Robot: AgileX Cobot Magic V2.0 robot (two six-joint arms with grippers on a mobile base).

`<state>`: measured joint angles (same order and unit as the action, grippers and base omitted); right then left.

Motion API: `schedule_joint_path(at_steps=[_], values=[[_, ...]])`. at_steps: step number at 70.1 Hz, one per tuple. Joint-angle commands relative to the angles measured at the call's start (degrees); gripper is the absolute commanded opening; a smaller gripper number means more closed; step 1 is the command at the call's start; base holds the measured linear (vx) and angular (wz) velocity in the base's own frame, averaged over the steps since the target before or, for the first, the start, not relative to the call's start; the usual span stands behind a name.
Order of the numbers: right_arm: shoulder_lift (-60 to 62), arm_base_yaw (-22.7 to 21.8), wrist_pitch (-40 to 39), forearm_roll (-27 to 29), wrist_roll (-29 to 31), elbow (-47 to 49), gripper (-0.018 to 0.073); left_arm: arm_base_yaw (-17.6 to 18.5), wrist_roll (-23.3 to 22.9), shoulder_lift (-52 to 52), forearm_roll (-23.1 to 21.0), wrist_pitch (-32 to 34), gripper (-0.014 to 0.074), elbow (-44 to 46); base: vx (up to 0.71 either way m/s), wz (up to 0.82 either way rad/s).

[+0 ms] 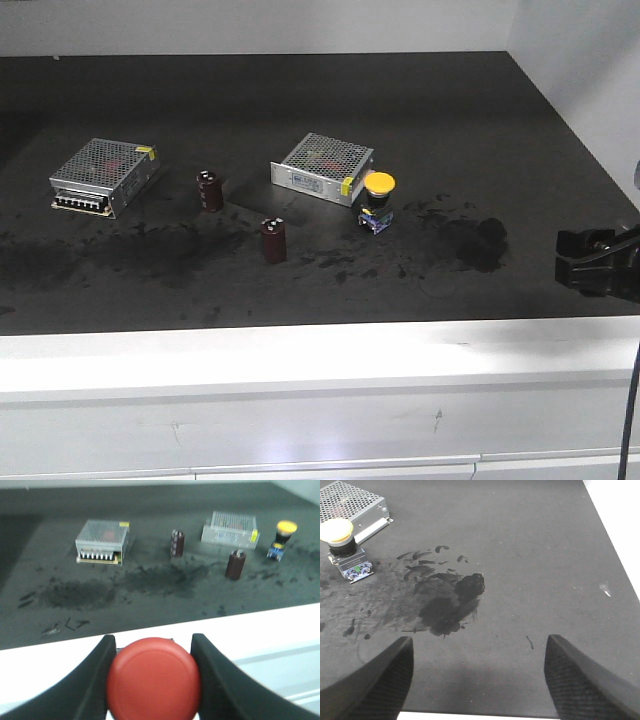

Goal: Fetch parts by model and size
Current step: 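Lower the right gripper onto the yellow-capped button and close on it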

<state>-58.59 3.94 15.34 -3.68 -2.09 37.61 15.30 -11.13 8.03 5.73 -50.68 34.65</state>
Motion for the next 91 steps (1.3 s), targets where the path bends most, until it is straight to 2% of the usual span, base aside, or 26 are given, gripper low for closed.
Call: schedule_joint_path(at_steps=[1, 9, 20, 31, 41, 68, 80, 91], values=[[0.4, -0.1, -3.9, -0.2, 0.5, 1.9, 0.0526, 0.2, 0.1, 0.2, 0.0, 4.4, -0.0006, 1.2, 0.0, 0.0], [0.4, 1.2, -4.9, -0.9, 1.2, 2.0, 0.0526, 0.2, 0.1, 0.2, 0.0, 3.7, -0.0006, 1.2, 0.0, 0.0], [-3.4, 7.7, -4.3, -1.2, 3.5, 5.5, 0.0526, 0.2, 0.1, 0.2, 0.0, 3.2, -0.0006, 1.2, 0.0, 0.0], [-10.8, 12.1, -0.3, -0.3, 3.1, 13.9, 0.0526, 0.2, 0.1, 0.2, 0.0, 3.2, -0.0006, 1.2, 0.0, 0.0], [-19.5, 14.6, 5.2, -0.2, 3.1, 25.5, 0.0526, 0.2, 0.1, 0.2, 0.0, 3.2, -0.0006, 1.2, 0.0, 0.0], [-38.9, 14.6, 23.6, 3.7, 4.1, 53.3, 0.0552, 0.2, 0.1, 0.2, 0.0, 3.2, -0.0006, 1.2, 0.0, 0.0], [-45.7, 14.6, 29.6, 7.7, 8.3, 62.1, 0.06, 0.2, 0.1, 0.2, 0.0, 3.2, -0.0006, 1.2, 0.0, 0.0], [-50.3, 14.6, 32.5, 8.9, 8.9, 67.0, 0.0602, 0.2, 0.1, 0.2, 0.0, 3.2, -0.0006, 1.2, 0.0, 0.0]])
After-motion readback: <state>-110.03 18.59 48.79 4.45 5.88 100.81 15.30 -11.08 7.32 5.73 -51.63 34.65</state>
